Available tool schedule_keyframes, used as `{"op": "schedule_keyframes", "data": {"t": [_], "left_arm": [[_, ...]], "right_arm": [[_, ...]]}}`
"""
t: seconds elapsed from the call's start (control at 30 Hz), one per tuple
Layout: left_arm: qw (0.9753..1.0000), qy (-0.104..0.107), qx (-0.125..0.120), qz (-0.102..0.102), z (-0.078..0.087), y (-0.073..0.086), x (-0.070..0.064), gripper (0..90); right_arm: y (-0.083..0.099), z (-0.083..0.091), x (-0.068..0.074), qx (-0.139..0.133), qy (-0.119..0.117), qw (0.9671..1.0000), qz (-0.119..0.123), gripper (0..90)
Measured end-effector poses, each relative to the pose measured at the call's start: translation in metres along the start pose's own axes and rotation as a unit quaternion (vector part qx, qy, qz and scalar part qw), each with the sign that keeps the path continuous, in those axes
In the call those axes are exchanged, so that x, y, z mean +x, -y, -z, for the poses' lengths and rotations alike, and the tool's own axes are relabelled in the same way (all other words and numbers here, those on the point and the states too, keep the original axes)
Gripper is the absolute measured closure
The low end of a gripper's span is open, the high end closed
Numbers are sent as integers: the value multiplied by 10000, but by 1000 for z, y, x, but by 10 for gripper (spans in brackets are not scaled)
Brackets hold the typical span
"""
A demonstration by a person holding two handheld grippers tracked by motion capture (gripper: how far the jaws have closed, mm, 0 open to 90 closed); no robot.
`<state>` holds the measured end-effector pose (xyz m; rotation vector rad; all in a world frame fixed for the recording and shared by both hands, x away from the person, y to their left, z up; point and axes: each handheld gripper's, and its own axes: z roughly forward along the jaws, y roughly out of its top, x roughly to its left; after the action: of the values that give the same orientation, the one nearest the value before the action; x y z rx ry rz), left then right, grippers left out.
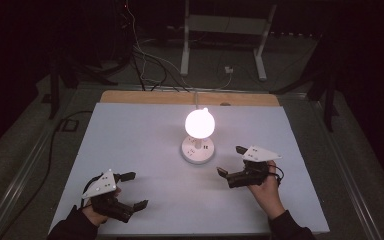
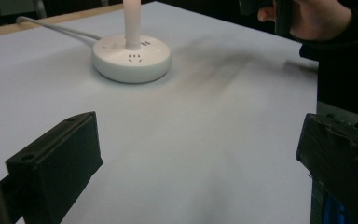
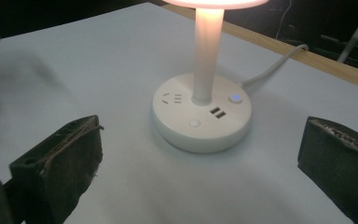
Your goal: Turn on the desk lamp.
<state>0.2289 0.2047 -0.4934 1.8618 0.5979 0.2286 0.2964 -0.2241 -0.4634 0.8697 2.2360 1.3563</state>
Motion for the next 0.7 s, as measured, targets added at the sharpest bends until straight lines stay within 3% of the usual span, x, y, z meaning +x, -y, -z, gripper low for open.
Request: {"op": "schedule_keyframes", "data": {"t": [0.2,0.4,0.7], "left_arm": [[10000,0,27,-18,-1,0,0,3],[10000,-9,27,-20,0,0,0,3],[10000,-8,16,-17,-1,0,0,3]], "right_arm": [[12,13,-1,138,96,9999,12,0],[27,29,-5,177,126,9996,-155,0],[53,50,-13,410,354,9980,-323,0]]}}
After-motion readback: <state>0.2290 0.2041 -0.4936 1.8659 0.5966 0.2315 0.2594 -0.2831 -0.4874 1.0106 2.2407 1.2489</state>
